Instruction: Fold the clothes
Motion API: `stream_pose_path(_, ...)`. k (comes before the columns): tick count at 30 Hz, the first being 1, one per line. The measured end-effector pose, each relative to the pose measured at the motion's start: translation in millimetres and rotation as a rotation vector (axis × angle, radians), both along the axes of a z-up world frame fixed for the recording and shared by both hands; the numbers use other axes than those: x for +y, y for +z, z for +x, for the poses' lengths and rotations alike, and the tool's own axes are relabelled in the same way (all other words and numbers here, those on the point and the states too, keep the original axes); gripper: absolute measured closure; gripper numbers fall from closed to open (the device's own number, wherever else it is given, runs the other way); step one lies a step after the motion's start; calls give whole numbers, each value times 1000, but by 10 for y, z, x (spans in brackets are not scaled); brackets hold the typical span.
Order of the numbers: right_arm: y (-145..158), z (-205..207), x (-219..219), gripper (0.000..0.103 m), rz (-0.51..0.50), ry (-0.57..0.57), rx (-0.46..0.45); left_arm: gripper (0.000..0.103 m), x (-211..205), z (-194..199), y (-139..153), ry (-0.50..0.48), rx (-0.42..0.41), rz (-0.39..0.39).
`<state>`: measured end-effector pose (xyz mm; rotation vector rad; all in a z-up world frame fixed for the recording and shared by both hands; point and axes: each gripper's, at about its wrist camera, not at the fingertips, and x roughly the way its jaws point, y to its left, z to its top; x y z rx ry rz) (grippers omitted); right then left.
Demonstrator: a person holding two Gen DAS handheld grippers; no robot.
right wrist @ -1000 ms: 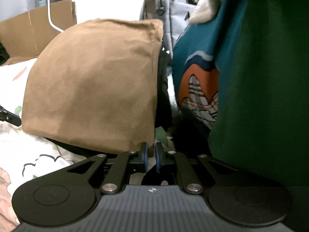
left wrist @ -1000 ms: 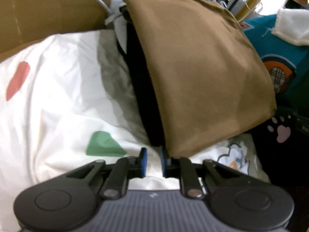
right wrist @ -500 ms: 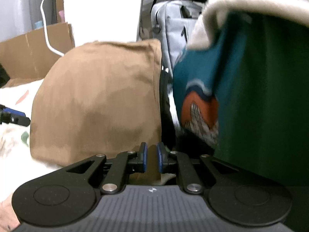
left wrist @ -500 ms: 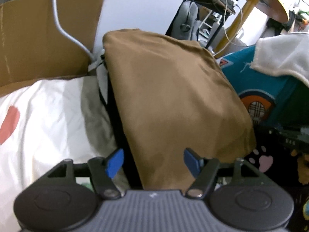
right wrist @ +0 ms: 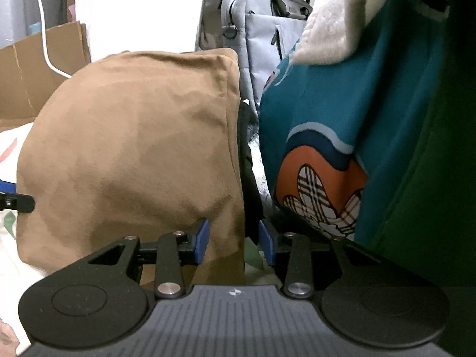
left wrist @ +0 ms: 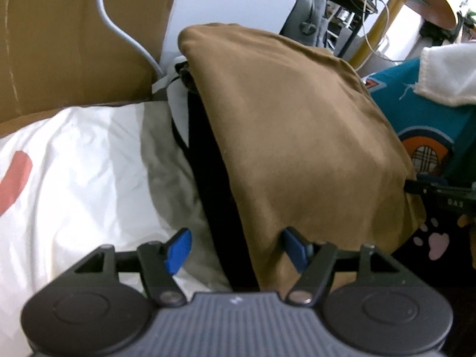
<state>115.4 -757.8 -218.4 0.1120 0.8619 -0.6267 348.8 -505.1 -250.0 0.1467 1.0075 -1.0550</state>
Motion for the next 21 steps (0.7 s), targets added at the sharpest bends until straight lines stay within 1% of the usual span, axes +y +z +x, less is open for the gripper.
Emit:
stream_pose_path(2,18,6,44,62,-10,-12,8,34,47,-44,32,3,-8,9)
stream_pose_path(3,43,19,73,62,-9,-15,16,35,96,-69,60,10,-1,18)
stream_pose_path(5,97,29,133,62,6,6,25,36,183,-116,142,26,13,22)
stream_pose_path(6,128,36,162,60,15,16,29,35,234,-147,201,35,13,21)
stream_pose_path(7,160,43,190,56,24,26,32,34,281,-185,265,42,6,19)
stream_pose_path(8,201,52,227,46,33,30,28,28,309,-224,319,44,-10,27)
stream_pose_path(9,243,60,264,42,42,34,24,24,351,-275,392,45,-38,46)
stream_pose_path(10,285,69,301,34,51,38,19,24,383,-311,448,45,-59,62)
stream_pose_path(11,339,85,340,31,52,39,6,24,415,-328,499,54,-68,77)
stream_pose_path(12,393,101,380,27,53,40,-7,23,469,-346,569,76,-69,90)
stream_pose_path(13,437,110,409,25,70,44,-13,20,512,-353,622,98,-62,95)
stream_pose_path(14,481,120,437,21,87,47,-19,12,571,-362,688,121,-47,94)
stream_pose_path(15,526,129,466,15,103,50,-25,1,641,-375,764,136,-23,86)
stream_pose_path(17,577,109,559,10,128,69,-16,0,748,-413,899,127,18,69)
stream_pose_path(18,603,98,605,10,141,78,-12,0,800,-446,988,111,34,62)
stream_pose_path(19,609,90,640,7,142,84,-4,0,834,-473,1050,103,37,64)
stream_pose_path(20,621,85,688,1,151,88,18,0,860,-496,1101,109,34,75)
stream_pose_path(21,627,85,708,0,174,83,37,0,892,-534,1181,123,23,96)
